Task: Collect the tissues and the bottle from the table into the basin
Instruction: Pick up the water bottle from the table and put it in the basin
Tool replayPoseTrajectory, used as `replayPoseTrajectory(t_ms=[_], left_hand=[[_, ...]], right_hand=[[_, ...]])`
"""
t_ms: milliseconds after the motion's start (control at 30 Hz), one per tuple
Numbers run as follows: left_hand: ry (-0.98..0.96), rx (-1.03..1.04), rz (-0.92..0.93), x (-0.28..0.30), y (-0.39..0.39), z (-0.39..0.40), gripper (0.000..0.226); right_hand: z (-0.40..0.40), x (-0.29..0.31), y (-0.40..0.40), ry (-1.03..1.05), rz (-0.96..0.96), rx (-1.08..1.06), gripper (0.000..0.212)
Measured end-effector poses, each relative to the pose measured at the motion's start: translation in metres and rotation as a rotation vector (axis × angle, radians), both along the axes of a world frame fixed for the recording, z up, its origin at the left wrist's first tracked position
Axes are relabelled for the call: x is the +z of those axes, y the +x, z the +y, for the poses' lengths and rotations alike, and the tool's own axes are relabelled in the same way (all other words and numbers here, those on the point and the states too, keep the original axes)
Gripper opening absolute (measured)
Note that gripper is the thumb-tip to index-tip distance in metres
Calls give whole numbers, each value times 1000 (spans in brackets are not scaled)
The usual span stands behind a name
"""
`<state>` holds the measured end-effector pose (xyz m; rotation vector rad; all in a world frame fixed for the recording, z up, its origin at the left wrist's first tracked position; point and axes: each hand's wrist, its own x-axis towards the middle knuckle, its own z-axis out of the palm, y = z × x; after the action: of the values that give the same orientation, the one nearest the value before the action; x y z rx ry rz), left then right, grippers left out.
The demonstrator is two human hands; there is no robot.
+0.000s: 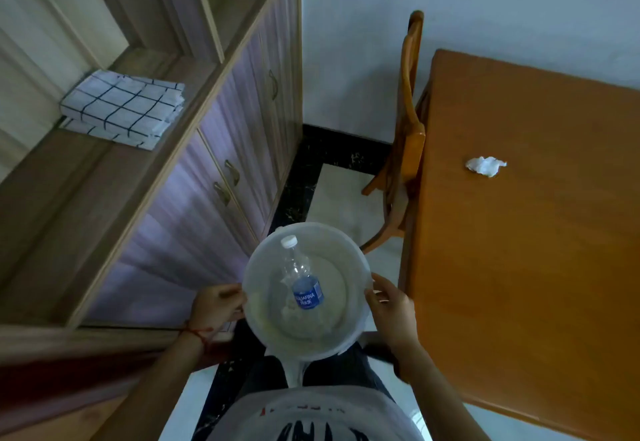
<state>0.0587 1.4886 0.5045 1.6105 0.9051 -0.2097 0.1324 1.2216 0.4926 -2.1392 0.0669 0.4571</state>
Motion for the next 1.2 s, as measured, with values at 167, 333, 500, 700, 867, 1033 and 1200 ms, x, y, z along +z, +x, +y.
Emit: replayPoseTrajectory(t_ms=[167,333,500,700,867,1033,1200], left_hand=[[-32,-8,18,2,56,6,16],[-8,-99,25,4,111,8,14],[-23,-254,43,0,169,16,16],[-12,-433,86,-1,230,21,24],[-13,-548,111,-7,260,21,28],[-15,-629,141,-9,281,13,31],[-40,-654,137,-7,291,3,28]], right_hand=[[4,5,46,-11,-18,-57,30],[5,6,73,0,-19,-137,29],[11,8,89,29,3,-299,27],[22,11,98,55,-13,-487,24],[30,5,95,23,-18,-601,24],[32,-2,88,-7,0,-693,25],[28,-6,89,-20,29,-709,27]])
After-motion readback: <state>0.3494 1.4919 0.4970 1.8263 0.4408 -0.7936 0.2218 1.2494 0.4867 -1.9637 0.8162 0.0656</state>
